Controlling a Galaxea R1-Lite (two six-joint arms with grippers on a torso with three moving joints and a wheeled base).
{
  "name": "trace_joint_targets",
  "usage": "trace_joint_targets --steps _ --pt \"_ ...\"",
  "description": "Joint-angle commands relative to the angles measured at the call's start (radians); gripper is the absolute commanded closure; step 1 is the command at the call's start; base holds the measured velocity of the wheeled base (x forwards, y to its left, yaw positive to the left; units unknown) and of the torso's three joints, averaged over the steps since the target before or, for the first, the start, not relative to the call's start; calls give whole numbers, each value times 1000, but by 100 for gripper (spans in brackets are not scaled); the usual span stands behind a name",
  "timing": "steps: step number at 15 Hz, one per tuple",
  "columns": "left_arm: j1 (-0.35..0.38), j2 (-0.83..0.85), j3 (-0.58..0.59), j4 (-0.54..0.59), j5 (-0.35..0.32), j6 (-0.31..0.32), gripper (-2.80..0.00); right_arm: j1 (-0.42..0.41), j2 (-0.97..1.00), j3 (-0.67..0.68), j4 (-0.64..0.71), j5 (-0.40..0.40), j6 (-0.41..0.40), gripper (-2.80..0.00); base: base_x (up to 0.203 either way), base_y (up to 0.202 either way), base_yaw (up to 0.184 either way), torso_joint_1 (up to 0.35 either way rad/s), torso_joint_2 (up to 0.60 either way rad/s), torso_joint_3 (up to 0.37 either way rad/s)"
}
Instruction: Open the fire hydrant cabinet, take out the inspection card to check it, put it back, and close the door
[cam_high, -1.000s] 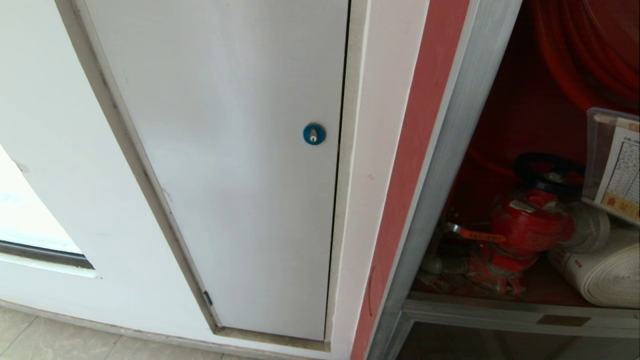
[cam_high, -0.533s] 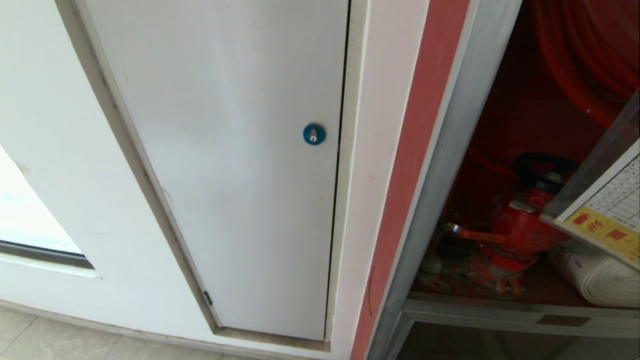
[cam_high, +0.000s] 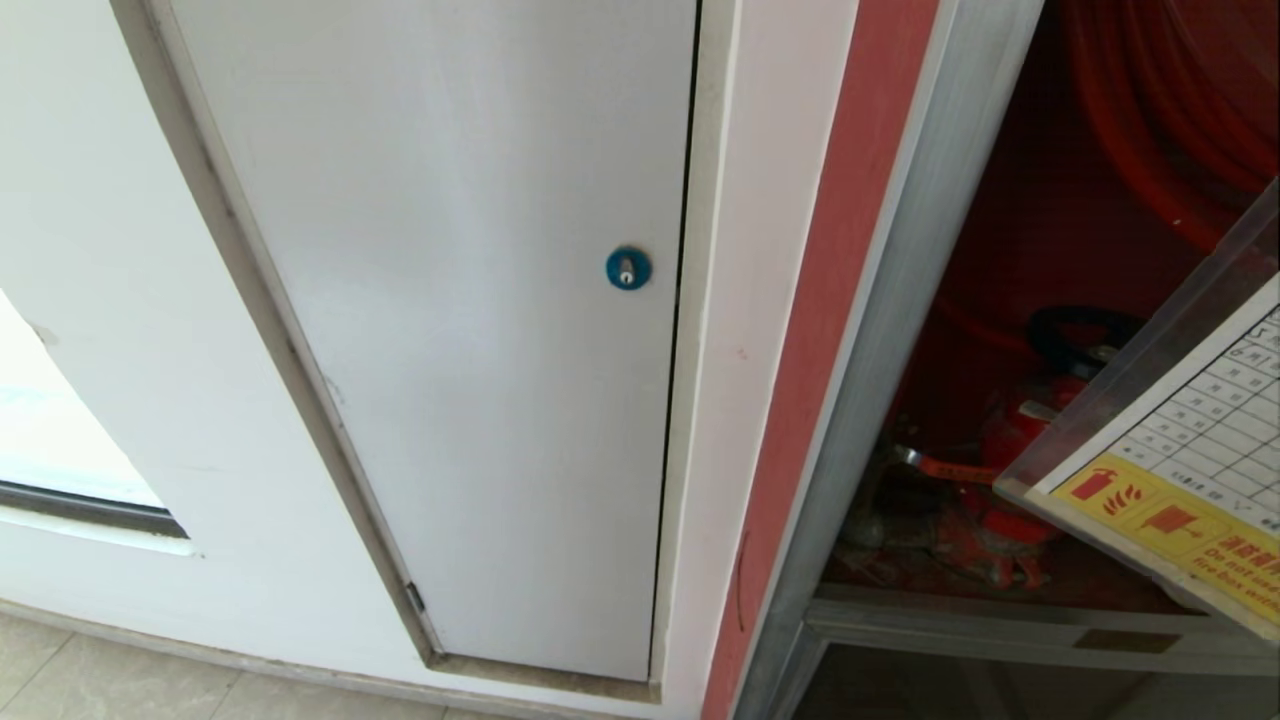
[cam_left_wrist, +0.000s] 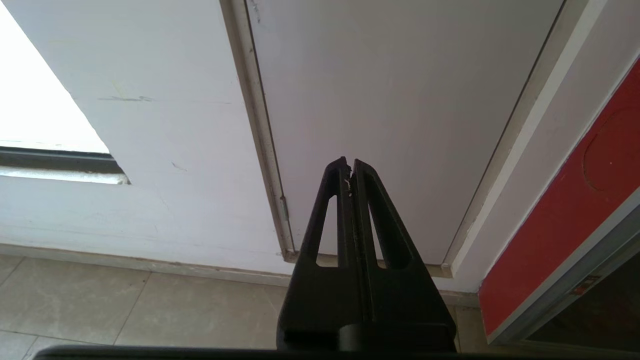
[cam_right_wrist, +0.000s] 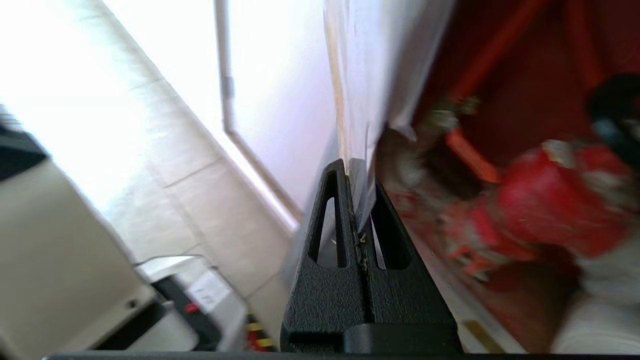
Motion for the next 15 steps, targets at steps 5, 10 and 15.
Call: trace_joint_targets --steps 5,10,15 --pt "0 1 0 0 0 1 0 125 140 -70 25 73 -2 0 0 0 0 0 0 0" --pt "0 1 0 0 0 0 0 329 295 -153 21 66 45 0 0 0 0 0 0 0" --pt "0 1 0 0 0 0 0 480 458 -250 11 64 153 0 0 0 0 0 0 0"
